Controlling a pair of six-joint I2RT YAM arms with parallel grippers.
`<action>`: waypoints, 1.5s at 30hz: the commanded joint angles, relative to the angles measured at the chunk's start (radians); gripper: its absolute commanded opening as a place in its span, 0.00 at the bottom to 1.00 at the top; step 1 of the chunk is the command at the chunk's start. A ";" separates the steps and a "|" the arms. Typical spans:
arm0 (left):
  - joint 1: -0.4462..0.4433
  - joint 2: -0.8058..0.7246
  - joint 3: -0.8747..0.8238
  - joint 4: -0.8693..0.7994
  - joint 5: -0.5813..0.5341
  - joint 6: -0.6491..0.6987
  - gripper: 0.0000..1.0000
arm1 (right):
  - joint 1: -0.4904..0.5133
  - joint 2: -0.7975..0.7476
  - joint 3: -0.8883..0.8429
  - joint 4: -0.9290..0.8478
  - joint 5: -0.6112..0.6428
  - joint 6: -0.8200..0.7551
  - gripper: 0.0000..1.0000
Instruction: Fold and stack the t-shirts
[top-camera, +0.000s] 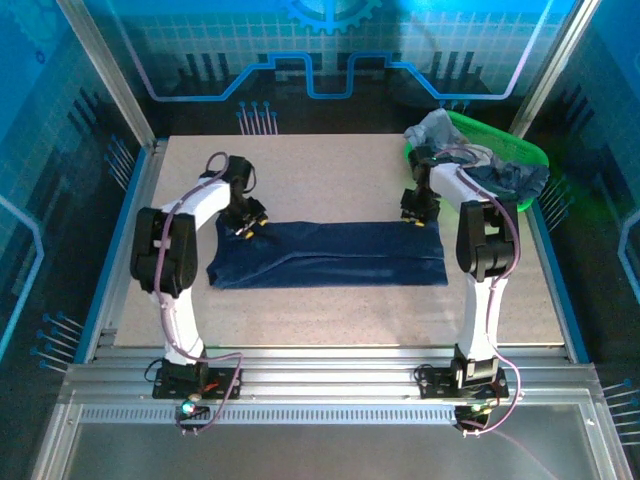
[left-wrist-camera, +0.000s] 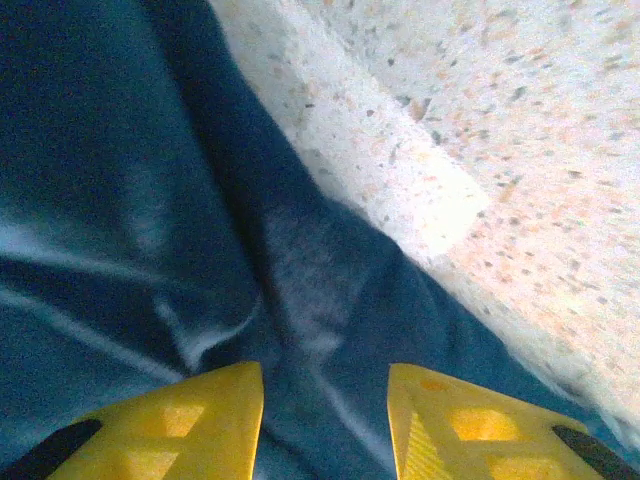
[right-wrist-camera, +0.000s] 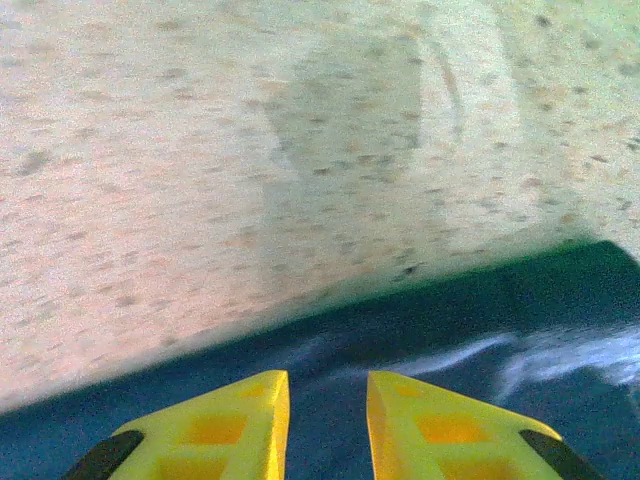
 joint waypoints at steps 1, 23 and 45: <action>0.080 -0.130 -0.074 -0.020 0.031 0.087 0.38 | 0.069 -0.099 0.016 -0.004 0.013 -0.057 0.29; 0.206 -0.026 -0.191 0.117 0.099 0.476 0.36 | 0.160 -0.133 -0.143 0.113 -0.200 -0.032 0.33; 0.203 -0.202 -0.268 0.137 0.078 0.431 0.00 | 0.163 -0.122 -0.140 0.104 -0.186 -0.033 0.32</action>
